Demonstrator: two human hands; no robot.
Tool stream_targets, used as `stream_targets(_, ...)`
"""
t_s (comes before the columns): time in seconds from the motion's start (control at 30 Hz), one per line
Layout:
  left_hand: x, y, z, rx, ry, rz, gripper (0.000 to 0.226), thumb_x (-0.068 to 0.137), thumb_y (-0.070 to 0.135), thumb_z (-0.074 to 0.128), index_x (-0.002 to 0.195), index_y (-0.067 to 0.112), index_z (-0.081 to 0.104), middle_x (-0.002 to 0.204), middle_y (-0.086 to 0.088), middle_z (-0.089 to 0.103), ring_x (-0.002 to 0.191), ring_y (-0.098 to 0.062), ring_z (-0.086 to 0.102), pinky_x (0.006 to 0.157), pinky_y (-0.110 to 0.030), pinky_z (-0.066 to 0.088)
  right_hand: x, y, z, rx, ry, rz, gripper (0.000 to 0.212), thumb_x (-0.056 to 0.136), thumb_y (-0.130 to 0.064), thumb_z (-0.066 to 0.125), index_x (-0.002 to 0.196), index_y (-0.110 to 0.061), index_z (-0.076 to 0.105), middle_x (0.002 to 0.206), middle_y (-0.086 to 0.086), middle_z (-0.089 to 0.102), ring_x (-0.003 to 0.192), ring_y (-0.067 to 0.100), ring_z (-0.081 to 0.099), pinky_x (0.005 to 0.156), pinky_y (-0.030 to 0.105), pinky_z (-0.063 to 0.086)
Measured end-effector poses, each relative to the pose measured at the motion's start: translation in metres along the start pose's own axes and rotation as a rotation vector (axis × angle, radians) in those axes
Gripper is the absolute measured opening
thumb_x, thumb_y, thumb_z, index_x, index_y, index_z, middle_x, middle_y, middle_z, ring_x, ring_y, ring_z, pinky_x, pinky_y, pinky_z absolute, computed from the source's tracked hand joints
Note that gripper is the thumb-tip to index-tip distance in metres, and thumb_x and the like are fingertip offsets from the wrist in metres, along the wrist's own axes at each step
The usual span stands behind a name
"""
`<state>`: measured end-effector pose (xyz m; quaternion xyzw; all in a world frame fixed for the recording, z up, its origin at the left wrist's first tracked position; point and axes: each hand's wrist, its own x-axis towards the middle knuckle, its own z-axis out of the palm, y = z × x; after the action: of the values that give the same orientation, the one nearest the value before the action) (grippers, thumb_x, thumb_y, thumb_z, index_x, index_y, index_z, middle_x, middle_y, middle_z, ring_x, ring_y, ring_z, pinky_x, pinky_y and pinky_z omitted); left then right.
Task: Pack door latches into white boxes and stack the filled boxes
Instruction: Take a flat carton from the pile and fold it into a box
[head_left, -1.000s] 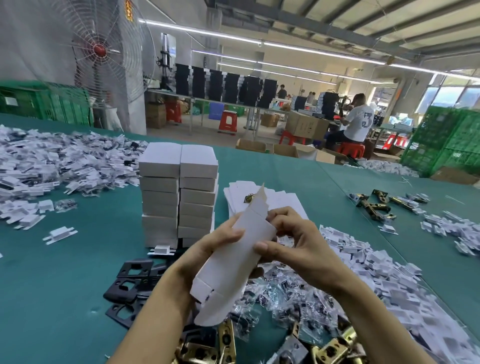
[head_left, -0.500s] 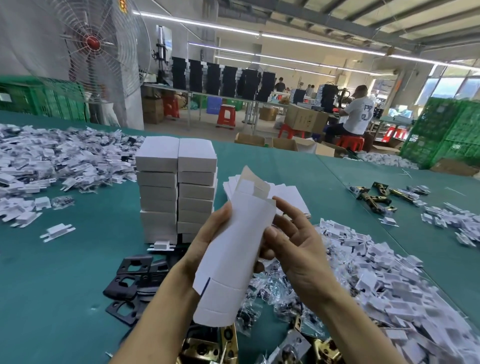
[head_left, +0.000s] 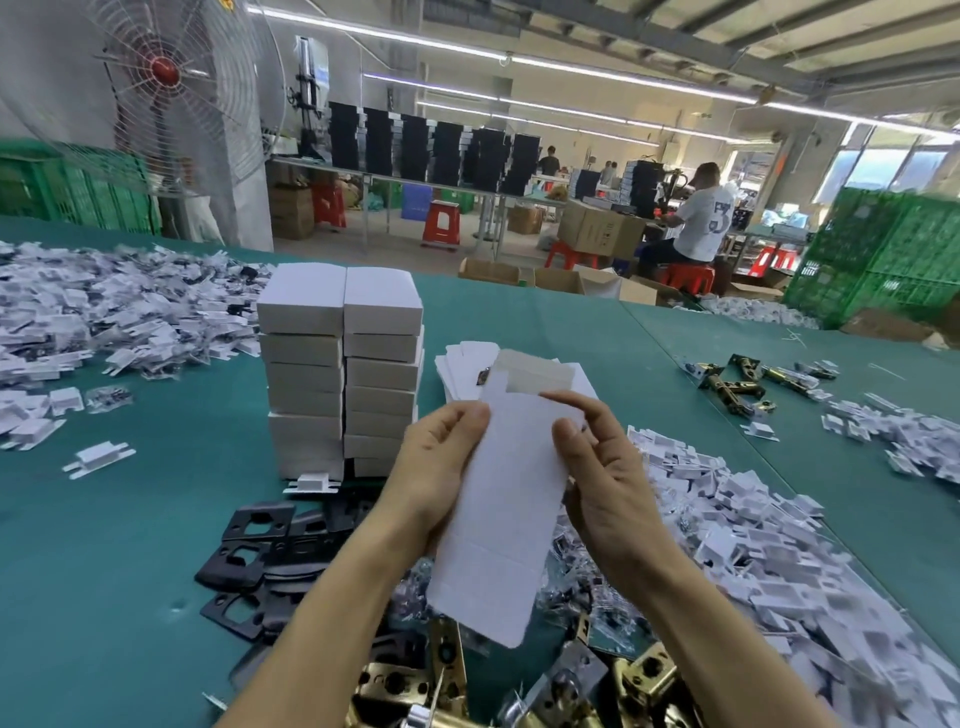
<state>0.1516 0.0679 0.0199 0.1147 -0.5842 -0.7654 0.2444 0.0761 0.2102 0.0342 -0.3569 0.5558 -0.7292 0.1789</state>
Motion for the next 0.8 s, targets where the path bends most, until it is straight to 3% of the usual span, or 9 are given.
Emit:
stream_targets(0.1, -0.002, -0.006, 0.015, 0.215, 0.019, 0.12, 0.033, 0.1, 0.052, 0.048, 0.114, 0.027, 0.066, 0.105, 0.003, 0.075, 0.092, -0.013, 0.07, 0.078, -0.032, 0.057, -0.001, 0.0, 0.005, -0.145, 0.015, -0.108, 0.018, 0.092, -0.044, 0.053, 0.105, -0.04, 0.065, 0.103, -0.011, 0.069, 0.09, 0.009, 0.066, 0.077, 0.028, 0.056)
stream_targets(0.17, -0.004, -0.009, 0.019, 0.259, -0.081, 0.121, 0.054, 0.085, 0.071, 0.052, 0.126, 0.037, 0.056, 0.117, 0.012, 0.069, 0.106, -0.009, 0.067, 0.089, -0.035, 0.056, 0.001, 0.002, 0.006, -0.214, 0.041, -0.166, 0.021, 0.096, -0.04, 0.048, 0.11, -0.035, 0.062, 0.107, -0.013, 0.068, 0.096, 0.009, 0.066, 0.08, 0.027, 0.056)
stream_targets(0.23, -0.006, -0.01, 0.022, 0.289, -0.15, 0.162, 0.067, 0.074, 0.076, 0.058, 0.132, 0.043, 0.05, 0.117, 0.02, 0.067, 0.107, -0.002, 0.065, 0.085, -0.024, 0.055, 0.002, 0.005, 0.006, -0.271, 0.067, -0.192, 0.022, 0.097, -0.04, 0.044, 0.11, -0.03, 0.059, 0.109, -0.008, 0.067, 0.101, 0.013, 0.064, 0.084, 0.027, 0.054)
stream_targets(0.4, -0.008, -0.01, 0.02, 0.384, -0.102, 0.274, 0.039, 0.087, 0.06, 0.062, 0.125, 0.05, 0.057, 0.117, 0.02, 0.068, 0.107, 0.0, 0.065, 0.089, -0.027, 0.055, 0.0, 0.013, -0.003, -0.315, 0.122, -0.205, 0.024, 0.098, -0.039, 0.045, 0.104, -0.02, 0.058, 0.103, 0.015, 0.061, 0.093, 0.032, 0.059, 0.083, 0.05, 0.051)
stream_targets(0.53, -0.011, -0.015, 0.022, 0.466, -0.07, 0.366, 0.081, 0.09, 0.05, 0.058, 0.158, 0.039, 0.016, 0.153, 0.027, 0.036, 0.137, 0.01, 0.038, 0.114, -0.019, 0.034, 0.0, 0.013, -0.008, -0.416, 0.136, -0.224, 0.015, 0.095, -0.037, 0.05, 0.098, -0.028, 0.062, 0.1, 0.01, 0.059, 0.09, 0.018, 0.057, 0.079, 0.037, 0.048)
stream_targets(0.6, -0.012, -0.019, 0.024, 0.429, -0.096, 0.46, 0.075, 0.093, 0.041, 0.058, 0.152, 0.053, 0.015, 0.148, 0.012, 0.051, 0.128, -0.001, 0.054, 0.107, -0.022, 0.044, -0.001, 0.014, -0.01, -0.426, 0.132, -0.227, 0.015, 0.094, -0.039, 0.052, 0.096, -0.029, 0.062, 0.098, 0.008, 0.058, 0.088, 0.011, 0.056, 0.078, 0.029, 0.045)
stream_targets(0.63, -0.012, -0.02, 0.024, 0.406, -0.101, 0.502, 0.067, 0.094, 0.037, 0.059, 0.146, 0.058, 0.023, 0.132, 0.005, 0.064, 0.113, -0.008, 0.066, 0.096, -0.026, 0.053, -0.002, 0.014, -0.011, -0.431, 0.126, -0.233, 0.016, 0.094, -0.041, 0.052, 0.096, -0.029, 0.062, 0.098, 0.008, 0.058, 0.088, 0.01, 0.056, 0.077, 0.027, 0.044)
stream_targets(0.7, -0.01, -0.021, 0.022, 0.357, -0.103, 0.559, 0.051, 0.093, 0.031, 0.063, 0.133, 0.054, 0.04, 0.101, 0.005, 0.07, 0.084, -0.01, 0.069, 0.074, -0.025, 0.058, -0.002, 0.015, -0.014, -0.439, 0.105, -0.252, 0.014, 0.095, -0.038, 0.052, 0.097, -0.03, 0.063, 0.098, 0.006, 0.058, 0.089, 0.01, 0.057, 0.077, 0.024, 0.045)
stream_targets(0.8, -0.008, -0.021, 0.019, 0.353, -0.106, 0.59, 0.035, 0.093, 0.031, 0.065, 0.124, 0.039, 0.052, 0.096, 0.002, 0.068, 0.077, -0.014, 0.067, 0.066, -0.033, 0.059, -0.002, 0.012, -0.016, -0.441, 0.071, -0.267, 0.013, 0.095, -0.034, 0.053, 0.1, -0.031, 0.065, 0.1, 0.003, 0.059, 0.091, 0.006, 0.058, 0.077, 0.017, 0.046)
